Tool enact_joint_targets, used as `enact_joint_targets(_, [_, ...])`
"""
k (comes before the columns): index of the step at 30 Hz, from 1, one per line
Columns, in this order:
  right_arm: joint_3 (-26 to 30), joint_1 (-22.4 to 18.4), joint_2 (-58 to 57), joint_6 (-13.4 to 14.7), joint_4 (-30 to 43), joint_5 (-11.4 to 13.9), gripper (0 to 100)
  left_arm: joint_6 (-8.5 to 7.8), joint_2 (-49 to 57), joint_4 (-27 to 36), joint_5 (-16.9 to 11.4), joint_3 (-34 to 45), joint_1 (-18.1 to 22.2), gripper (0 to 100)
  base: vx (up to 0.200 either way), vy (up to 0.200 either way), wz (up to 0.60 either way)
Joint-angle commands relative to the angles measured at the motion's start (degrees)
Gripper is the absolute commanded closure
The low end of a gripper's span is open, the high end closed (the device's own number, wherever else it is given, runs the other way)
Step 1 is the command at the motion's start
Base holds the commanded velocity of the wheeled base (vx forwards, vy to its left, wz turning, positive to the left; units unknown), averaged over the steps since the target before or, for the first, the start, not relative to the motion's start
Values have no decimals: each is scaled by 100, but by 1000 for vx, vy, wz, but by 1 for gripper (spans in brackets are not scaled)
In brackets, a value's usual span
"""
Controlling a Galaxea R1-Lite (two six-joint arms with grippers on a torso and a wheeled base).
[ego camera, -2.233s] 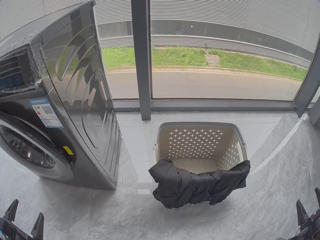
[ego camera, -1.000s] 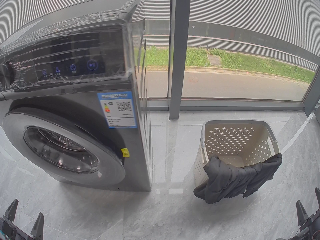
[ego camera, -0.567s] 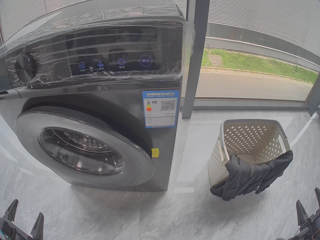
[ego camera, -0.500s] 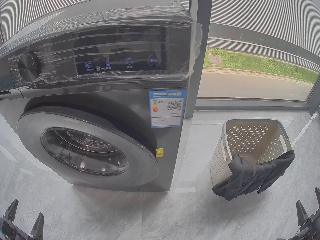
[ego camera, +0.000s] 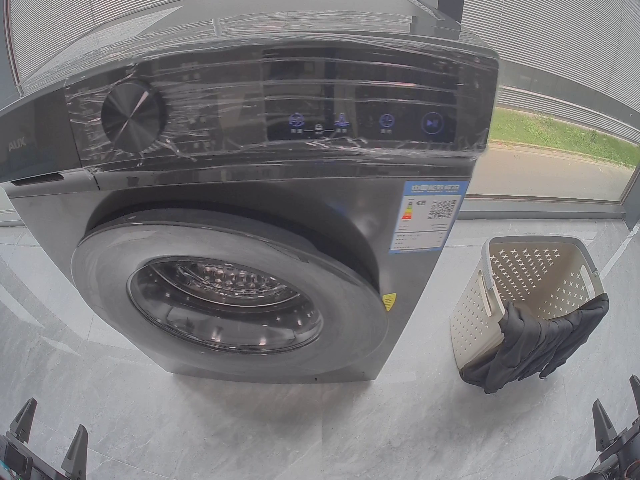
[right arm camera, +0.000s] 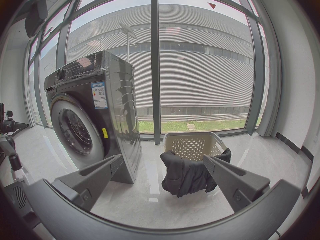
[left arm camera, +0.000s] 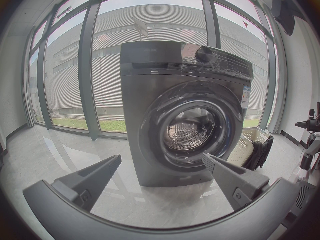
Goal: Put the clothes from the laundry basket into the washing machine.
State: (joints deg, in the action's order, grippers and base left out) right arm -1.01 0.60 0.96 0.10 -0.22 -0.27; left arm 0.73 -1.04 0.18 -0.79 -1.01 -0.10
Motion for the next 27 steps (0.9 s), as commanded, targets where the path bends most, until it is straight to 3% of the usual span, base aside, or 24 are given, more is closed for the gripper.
enact_joint_targets(1, [101, 2, -35, -1, -4, 9, 0, 6, 86, -1, 0, 101, 1, 0, 0, 200, 0])
enact_joint_targets(12, [101, 2, -35, -1, -4, 0, 0, -3, 86, -1, 0, 101, 1, 0, 0, 200, 0])
enact_joint_targets(27, [101, 2, -35, -1, -4, 0, 0, 6, 86, -1, 0, 101, 1, 0, 0, 0, 0])
